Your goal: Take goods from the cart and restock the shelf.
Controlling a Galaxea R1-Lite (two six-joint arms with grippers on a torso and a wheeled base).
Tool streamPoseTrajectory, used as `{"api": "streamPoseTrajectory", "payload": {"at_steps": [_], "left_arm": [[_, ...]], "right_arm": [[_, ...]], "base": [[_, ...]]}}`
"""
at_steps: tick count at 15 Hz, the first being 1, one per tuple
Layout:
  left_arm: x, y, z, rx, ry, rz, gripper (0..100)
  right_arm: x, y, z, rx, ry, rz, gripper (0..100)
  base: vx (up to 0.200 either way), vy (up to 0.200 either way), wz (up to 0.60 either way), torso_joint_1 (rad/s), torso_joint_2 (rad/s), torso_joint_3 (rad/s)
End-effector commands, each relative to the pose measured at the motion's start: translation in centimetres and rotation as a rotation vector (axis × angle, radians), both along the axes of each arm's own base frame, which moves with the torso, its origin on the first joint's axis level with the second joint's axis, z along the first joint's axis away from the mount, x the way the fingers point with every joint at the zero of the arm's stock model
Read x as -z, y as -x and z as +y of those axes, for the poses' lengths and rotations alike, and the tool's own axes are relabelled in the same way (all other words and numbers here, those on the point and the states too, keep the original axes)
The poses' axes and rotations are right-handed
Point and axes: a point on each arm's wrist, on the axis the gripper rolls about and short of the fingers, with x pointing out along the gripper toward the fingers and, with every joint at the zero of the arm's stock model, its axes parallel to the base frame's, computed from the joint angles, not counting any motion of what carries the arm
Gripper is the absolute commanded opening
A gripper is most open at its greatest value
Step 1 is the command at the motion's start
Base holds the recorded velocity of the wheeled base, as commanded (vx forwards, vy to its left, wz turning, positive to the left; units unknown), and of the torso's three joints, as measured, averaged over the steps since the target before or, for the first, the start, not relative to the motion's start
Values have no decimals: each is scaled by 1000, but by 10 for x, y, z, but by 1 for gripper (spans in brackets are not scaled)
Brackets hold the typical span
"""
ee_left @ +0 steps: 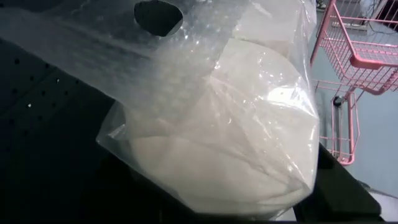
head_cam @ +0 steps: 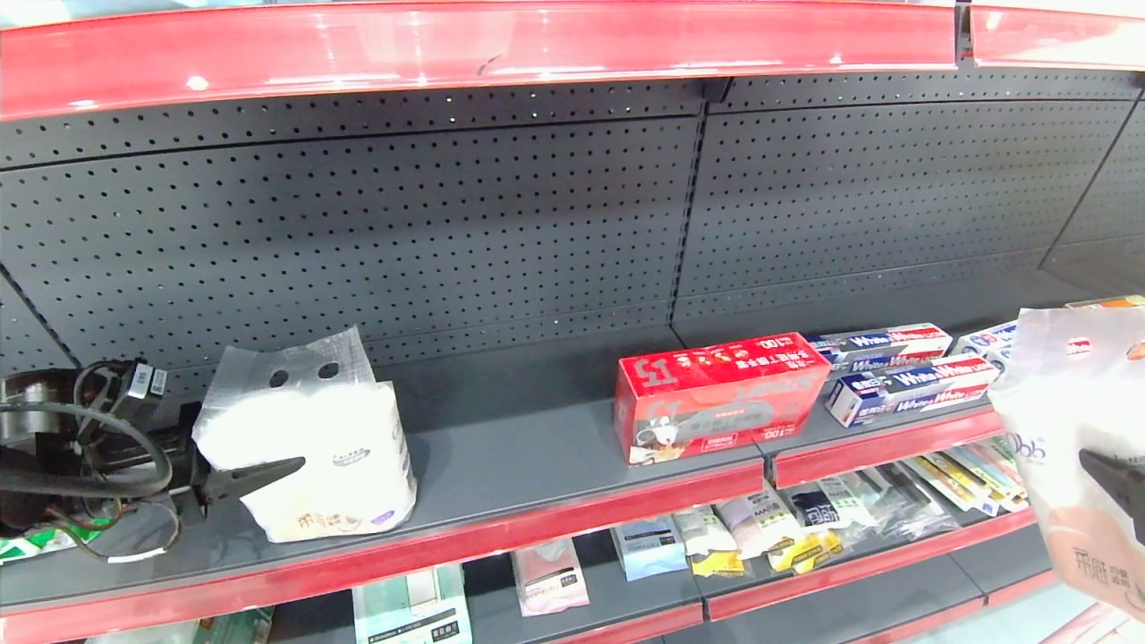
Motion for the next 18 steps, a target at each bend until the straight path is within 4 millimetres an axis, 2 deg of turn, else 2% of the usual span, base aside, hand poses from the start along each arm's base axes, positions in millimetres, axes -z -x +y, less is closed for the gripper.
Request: {"api": "streamPoseTrajectory", "payload": {"at_steps": [1, 8, 13, 18], "left_arm": [[1, 0, 1, 0, -5, -8, 0], [10, 20, 3, -38, -22, 4, 0], [14, 27, 4, -53, -12, 25, 0], [15, 25, 6, -43, -9, 5, 0]], "right_arm": [[0, -1, 0, 0, 0, 0, 0], [1, -2, 0, 0, 0, 8, 0], [0, -2, 0, 0, 0, 6, 0], [1, -2, 0, 5, 3, 8, 0]], "base": [[0, 0, 0, 0, 0, 0], [0, 0, 0, 0, 0, 0], [0, 0, 0, 0, 0, 0], [0, 0, 0, 0, 0, 0]]}}
